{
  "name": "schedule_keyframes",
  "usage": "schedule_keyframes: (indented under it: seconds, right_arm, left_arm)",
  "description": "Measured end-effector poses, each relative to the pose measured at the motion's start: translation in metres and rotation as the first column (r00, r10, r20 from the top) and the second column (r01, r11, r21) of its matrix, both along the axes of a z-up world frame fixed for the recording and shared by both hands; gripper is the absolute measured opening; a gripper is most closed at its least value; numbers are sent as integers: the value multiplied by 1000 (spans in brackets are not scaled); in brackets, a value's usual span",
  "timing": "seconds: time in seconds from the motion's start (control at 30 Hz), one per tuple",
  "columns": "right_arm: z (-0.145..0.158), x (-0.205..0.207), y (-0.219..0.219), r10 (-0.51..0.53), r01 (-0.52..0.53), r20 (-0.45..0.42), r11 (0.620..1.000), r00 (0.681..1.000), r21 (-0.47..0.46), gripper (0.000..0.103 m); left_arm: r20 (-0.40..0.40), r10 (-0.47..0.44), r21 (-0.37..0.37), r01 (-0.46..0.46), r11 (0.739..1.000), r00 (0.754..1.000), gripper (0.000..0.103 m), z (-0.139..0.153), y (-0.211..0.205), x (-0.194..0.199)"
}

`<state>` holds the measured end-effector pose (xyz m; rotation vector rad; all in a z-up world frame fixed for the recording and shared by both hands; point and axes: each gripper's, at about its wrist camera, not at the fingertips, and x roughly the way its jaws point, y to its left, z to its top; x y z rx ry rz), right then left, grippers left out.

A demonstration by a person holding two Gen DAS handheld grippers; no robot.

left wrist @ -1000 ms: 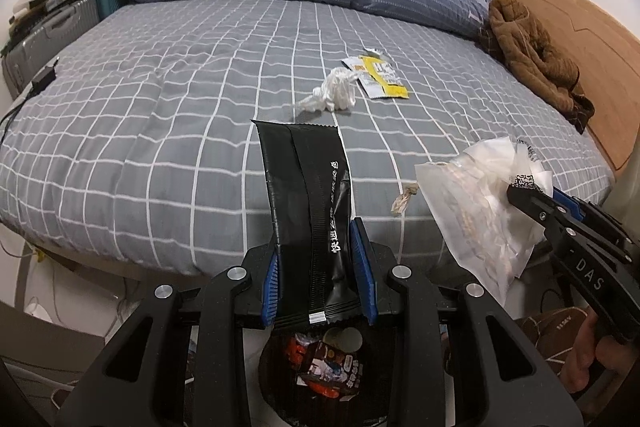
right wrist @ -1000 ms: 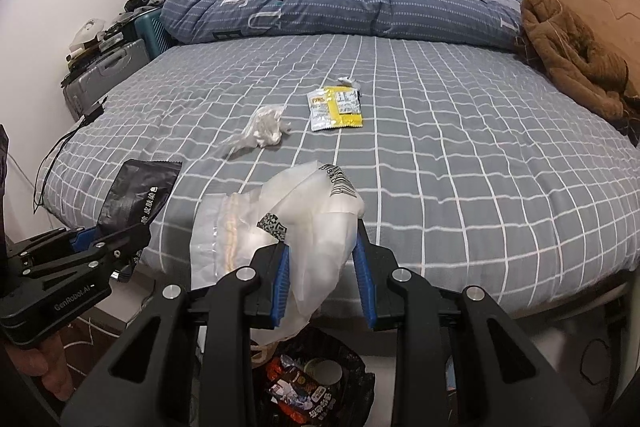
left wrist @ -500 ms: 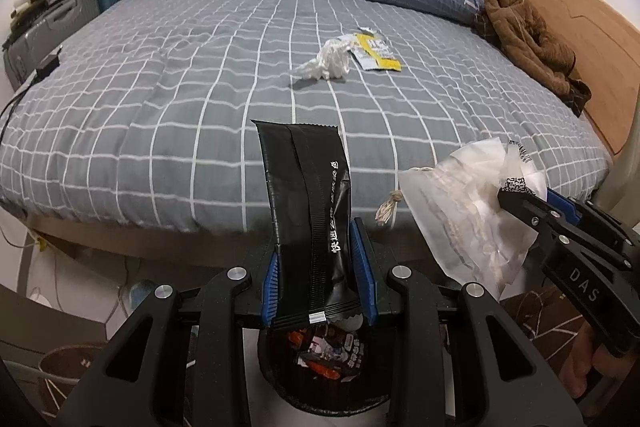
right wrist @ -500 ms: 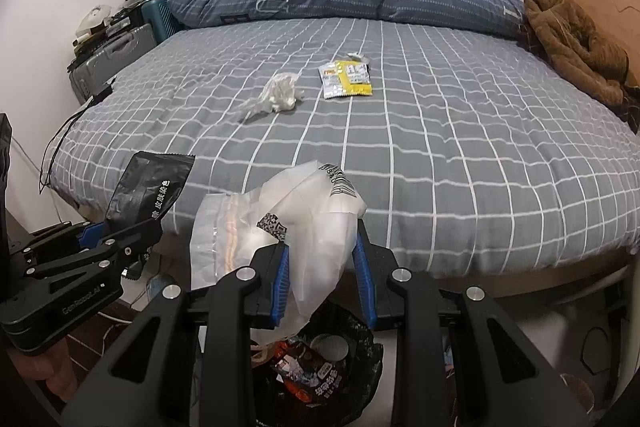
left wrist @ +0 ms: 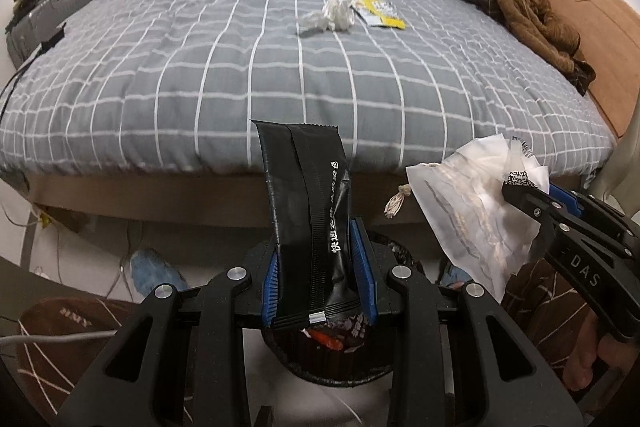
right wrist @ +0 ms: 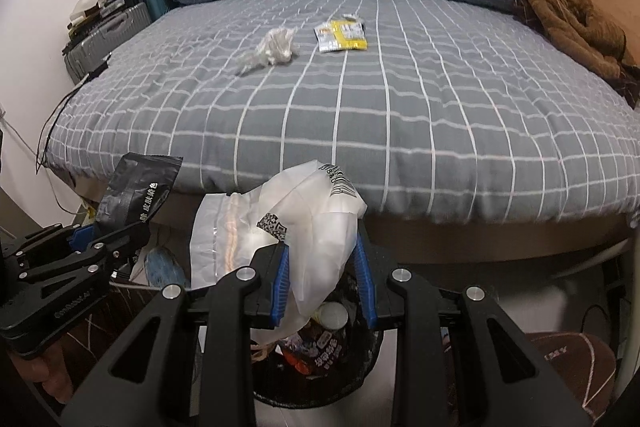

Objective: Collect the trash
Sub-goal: 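Carry the black packet and white plastic bag down over the trash bin, then open the right tool over the bin while the left tool drops the black packet in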

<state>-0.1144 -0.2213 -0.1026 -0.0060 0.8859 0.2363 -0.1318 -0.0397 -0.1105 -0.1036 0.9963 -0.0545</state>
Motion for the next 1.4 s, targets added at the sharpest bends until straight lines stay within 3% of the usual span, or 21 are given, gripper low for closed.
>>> schedule_keyframes:
  seconds: [0.3,0.57,0.9,1.17,1.4]
  right_arm:
    - [-34,-2,1,0,-2,-79,1000,997,-24,27]
    - [-73,3,-5,-19,11,-170,999,985,-45,27]
    - [-95,10,18,23,-37,-228,998,973,-55,27]
    - [-106,12,40,56,-75,-242,995,969,-71,38]
    - [-106,13,22,31,-50,-211,995,977,-86,66]
  left_arm:
    - [-53,-2,8,3,1000,999,31,-30,2,-3]
    - [-110,13,-36,-17,999,994,31,-62,18,2]
    - [-155,42,-6,-44,999,987,31,-85,34,5]
    - [-172,68,-1,-69,998,983,31,-93,46,4]
    - [-176,33,-3,-35,999,984,31,-95,32,8]
